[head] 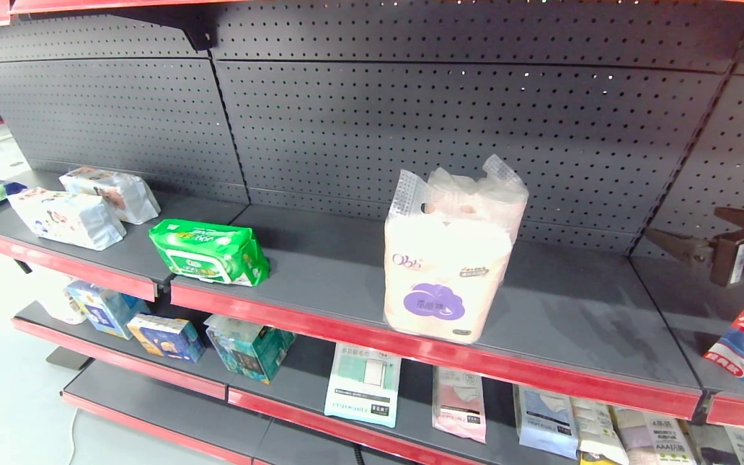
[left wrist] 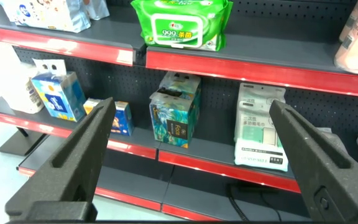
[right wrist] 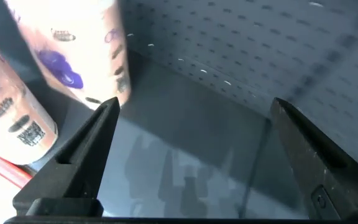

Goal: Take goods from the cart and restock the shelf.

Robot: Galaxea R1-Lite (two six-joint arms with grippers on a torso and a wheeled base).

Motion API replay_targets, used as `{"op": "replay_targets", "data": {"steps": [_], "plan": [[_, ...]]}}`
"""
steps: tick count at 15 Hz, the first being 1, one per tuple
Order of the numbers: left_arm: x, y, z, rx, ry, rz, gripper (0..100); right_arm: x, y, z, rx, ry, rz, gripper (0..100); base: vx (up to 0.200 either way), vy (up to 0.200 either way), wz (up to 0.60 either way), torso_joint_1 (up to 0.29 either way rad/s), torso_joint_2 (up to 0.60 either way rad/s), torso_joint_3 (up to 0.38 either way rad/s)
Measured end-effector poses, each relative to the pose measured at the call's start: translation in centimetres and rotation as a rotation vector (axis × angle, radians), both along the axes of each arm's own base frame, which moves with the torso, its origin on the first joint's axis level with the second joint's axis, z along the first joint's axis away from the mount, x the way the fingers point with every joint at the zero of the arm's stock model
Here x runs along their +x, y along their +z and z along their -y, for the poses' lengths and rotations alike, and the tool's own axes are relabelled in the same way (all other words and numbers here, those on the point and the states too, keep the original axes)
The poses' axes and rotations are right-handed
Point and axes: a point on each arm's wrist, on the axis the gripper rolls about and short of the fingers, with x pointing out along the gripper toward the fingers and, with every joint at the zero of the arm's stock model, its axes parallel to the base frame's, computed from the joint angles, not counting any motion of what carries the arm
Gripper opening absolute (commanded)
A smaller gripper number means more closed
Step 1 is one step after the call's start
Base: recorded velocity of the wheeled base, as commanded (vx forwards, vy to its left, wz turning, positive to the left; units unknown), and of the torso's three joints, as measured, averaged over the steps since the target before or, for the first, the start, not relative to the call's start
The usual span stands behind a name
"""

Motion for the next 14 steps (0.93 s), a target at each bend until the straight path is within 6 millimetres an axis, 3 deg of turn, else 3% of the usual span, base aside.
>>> {"op": "replay_targets", "data": {"steps": [3,6,10,14], "plan": [[0.0,0.0,0.0,0.000,0.000,0.000,100,-3.9,0.5,-0.4,-0.006,-0.082,0.014,100,0.000,0.000,0.00,0.000,0.00,0.000],[0.0,0.0,0.0,0.000,0.000,0.000,100,-9.5,-0.8,-0.9,-0.010,-0.130,0.001,100,0.000,0.000,0.00,0.000,0.00,0.000],[0.0,0.0,0.0,0.000,0.000,0.000,100,-16.4,-5.4,-1.3,0.010,-0.217,-0.006,100,0.000,0.000,0.00,0.000,0.00,0.000],[0.0,0.0,0.0,0.000,0.000,0.000,100,-20.2,-9.8,-1.9,0.048,-0.208,0.035,100,0.000,0.000,0.00,0.000,0.00,0.000]]}}
